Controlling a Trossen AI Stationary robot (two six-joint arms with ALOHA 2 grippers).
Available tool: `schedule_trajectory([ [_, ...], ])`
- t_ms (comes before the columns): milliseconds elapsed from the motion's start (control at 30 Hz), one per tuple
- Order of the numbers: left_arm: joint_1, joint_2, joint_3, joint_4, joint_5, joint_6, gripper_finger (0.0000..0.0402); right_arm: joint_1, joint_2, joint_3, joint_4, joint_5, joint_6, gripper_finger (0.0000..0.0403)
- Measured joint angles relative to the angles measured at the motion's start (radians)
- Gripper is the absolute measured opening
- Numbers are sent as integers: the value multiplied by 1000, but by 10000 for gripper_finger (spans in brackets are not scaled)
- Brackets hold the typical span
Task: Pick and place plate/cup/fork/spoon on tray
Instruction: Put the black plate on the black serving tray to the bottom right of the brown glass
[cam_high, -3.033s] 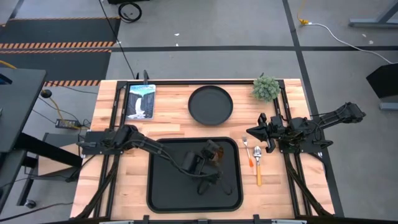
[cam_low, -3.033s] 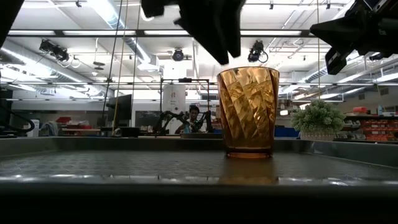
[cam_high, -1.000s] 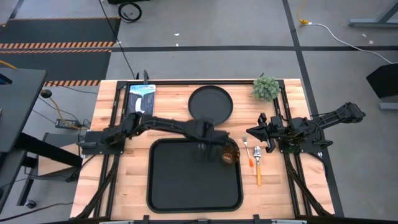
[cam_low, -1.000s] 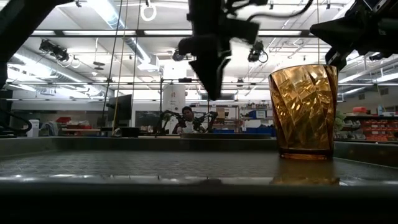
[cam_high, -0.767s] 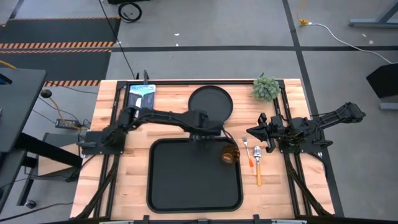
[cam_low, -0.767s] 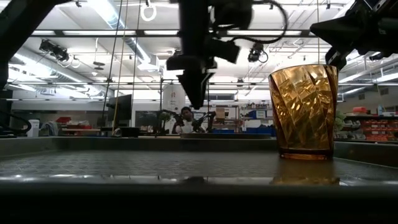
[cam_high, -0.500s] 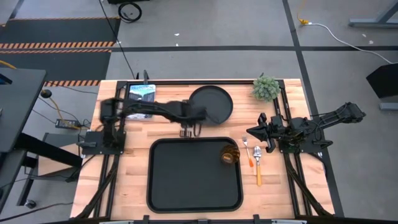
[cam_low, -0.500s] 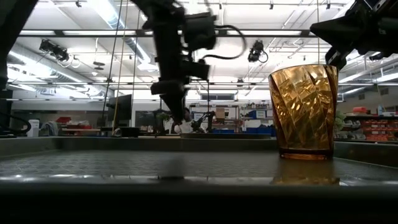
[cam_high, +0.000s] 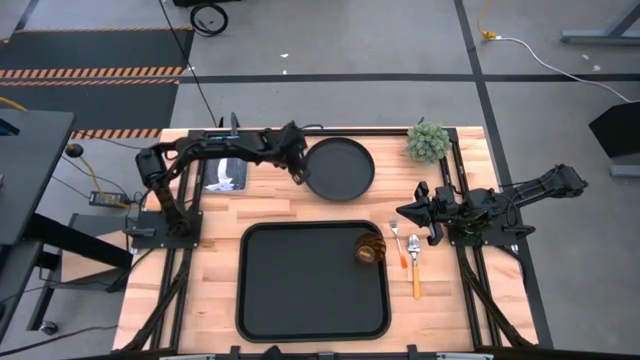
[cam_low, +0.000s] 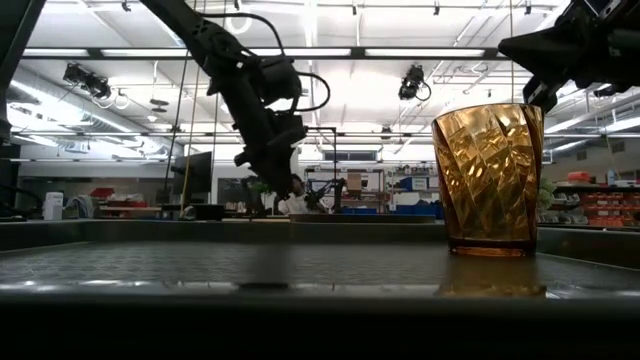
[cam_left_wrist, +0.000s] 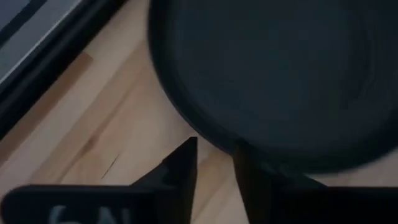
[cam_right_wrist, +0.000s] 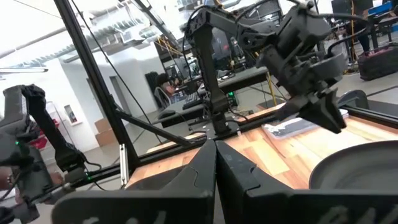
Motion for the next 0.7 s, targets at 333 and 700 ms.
schedule_trajectory([
  [333,18,58,0,37,1,-109,206,0,0,0,4,0,0,16],
  [700,41,141,0,51,39,-119,208,0,0,0,3,0,0,16],
])
